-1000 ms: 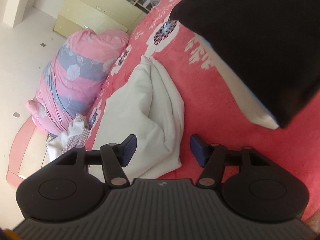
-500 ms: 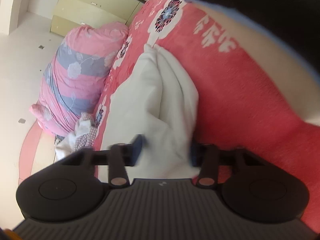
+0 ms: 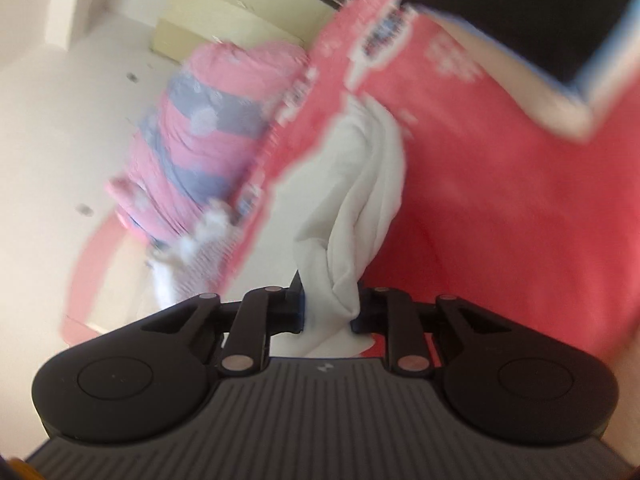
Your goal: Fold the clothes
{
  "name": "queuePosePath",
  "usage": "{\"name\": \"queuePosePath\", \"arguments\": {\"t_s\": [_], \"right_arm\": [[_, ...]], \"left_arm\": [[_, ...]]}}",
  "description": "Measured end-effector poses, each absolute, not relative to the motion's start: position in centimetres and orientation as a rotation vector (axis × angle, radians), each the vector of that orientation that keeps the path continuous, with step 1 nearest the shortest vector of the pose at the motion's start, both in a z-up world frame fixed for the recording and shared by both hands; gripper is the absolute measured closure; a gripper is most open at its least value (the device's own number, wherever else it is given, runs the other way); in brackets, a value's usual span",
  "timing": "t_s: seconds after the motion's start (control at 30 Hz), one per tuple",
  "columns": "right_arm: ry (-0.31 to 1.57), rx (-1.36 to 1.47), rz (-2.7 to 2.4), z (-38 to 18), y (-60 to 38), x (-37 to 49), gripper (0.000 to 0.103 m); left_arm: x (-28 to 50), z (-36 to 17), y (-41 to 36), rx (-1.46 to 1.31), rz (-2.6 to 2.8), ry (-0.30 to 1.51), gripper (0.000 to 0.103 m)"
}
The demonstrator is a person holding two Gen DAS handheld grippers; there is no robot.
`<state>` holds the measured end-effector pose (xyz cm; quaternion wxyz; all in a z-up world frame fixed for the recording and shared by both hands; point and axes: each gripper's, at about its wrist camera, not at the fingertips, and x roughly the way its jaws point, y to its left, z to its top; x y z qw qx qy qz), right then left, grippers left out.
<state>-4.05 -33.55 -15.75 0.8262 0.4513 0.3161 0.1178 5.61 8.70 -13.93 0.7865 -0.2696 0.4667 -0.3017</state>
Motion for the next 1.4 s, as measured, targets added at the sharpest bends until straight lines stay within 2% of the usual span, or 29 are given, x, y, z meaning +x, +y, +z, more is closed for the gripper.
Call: {"name": "queuePosePath", "arguments": {"t_s": [0.13, 0.27, 0.4, 0.53, 0.7, 0.8, 0.87, 0.93, 1.03, 1.2, 1.33, 1.4], "right_arm": [[0.654, 0.971, 0.221, -16.3, -34.0, -6.8, 0.076], [0.532, 0.911, 0.184, -14.1, -35.2, -9.5, 0.076], [0.467, 0.847, 0.168, -12.6, -35.3, -9.5, 0.076], [0.438, 0.754, 0.173, -11.5, -33.9, -8.1, 0.076], [0.353, 0.384, 0.247, -8.1, -28.5, -6.2, 0.079], [0.449, 0.285, 0.257, -10.4, -26.8, -4.8, 0.079], [0.576, 0.286, 0.241, -14.0, -26.8, -4.0, 0.085], [0.569, 0.35, 0.261, -15.6, -27.7, -5.0, 0.088], [0.574, 0.349, 0.253, -13.4, -28.2, -4.9, 0.089], [0.447, 0.297, 0.275, -9.0, -28.3, -2.2, 0.088], [0.427, 0.201, 0.264, -8.9, -28.0, 1.5, 0.088], [0.459, 0.127, 0.25, -10.6, -28.0, 3.5, 0.089]], "left_arm": [[4.8, -13.2, 9.9, -0.585, -0.648, 0.972, 0.073], [3.9, -11.0, 10.3, -0.483, -0.618, 0.907, 0.071], [3.2, -9.4, 8.2, -0.364, -0.612, 0.862, 0.051], [1.8, -7.6, 5.4, -0.201, -0.618, 0.775, 0.049], [1.6, -6.6, 0.5, -0.013, -0.635, 0.66, 0.049], [0.7, -9.2, -2.3, 0.235, -0.581, 0.62, 0.051], [-0.1, -10.7, -2.8, 0.311, -0.589, 0.596, 0.051], [-1.0, -10.2, -3.4, 0.383, -0.598, 0.568, 0.051], [-1.1, -8.7, -3.5, 0.38, -0.622, 0.569, 0.051], [0.5, -6.8, -3.6, 0.262, -0.646, 0.549, 0.051], [2.2, -8.7, -4.7, 0.261, -0.643, 0.613, 0.051], [2.3, -9.9, -4.6, 0.26, -0.641, 0.62, 0.051]]}}
